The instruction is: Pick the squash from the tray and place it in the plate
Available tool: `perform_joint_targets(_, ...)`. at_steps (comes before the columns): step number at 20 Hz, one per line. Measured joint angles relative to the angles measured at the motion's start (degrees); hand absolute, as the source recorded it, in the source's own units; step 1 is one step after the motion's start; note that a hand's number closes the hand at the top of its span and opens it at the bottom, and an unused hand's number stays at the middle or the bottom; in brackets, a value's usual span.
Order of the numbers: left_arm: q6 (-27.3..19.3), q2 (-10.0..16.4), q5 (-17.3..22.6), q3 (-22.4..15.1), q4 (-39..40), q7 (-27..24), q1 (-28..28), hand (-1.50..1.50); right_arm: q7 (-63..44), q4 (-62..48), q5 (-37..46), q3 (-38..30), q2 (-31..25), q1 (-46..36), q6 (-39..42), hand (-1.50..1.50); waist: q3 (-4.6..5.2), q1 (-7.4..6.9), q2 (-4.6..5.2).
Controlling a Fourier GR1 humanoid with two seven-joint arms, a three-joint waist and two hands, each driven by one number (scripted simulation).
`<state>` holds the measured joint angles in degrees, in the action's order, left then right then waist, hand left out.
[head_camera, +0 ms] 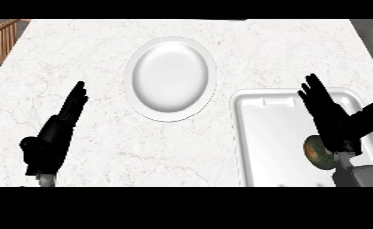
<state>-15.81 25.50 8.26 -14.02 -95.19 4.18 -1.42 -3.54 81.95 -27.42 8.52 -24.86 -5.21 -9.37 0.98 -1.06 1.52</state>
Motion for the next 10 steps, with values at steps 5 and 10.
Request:
perform_joint_targets(5, 1.4, 0.6, 0.8, 1.5, -0.8, -0.7, 4.2, 0.0, 4.2, 8.7, 1.4, 9.9, -0.2, -3.7, 14.2, 1.5, -0.76, -0.47, -1.59)
perform_joint_targets(10, 2.4, 0.8, 1.6, 2.3, -1.5, -0.9, 7.1, 0.0, 10.7, 17.1, 17.6, 16.8, -8.9, -10.1, 20.8, 1.5, -0.5, 0.74, -3.75)
